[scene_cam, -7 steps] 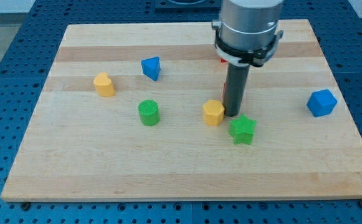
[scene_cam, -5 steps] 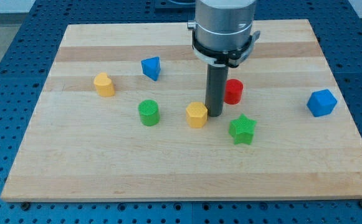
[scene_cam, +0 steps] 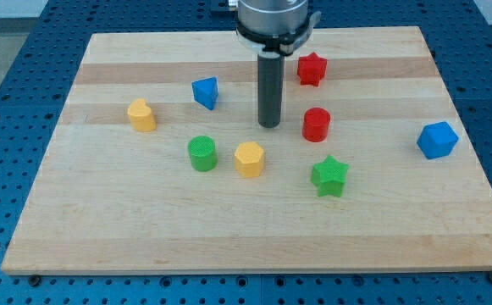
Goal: Slightly push red circle above the green star
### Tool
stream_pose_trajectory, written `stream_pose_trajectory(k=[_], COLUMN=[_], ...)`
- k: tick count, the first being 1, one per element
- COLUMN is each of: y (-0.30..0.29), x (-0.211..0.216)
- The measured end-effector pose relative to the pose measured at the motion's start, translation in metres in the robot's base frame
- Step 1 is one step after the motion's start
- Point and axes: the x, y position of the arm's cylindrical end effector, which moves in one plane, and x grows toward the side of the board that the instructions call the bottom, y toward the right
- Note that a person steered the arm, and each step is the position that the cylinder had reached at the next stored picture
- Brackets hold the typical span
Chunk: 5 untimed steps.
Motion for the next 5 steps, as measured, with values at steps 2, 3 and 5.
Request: stream_pose_trajectory(k=[2,3,5], y=[0.006,0.006,0.006], x=[-0.009,-0.005,0.033])
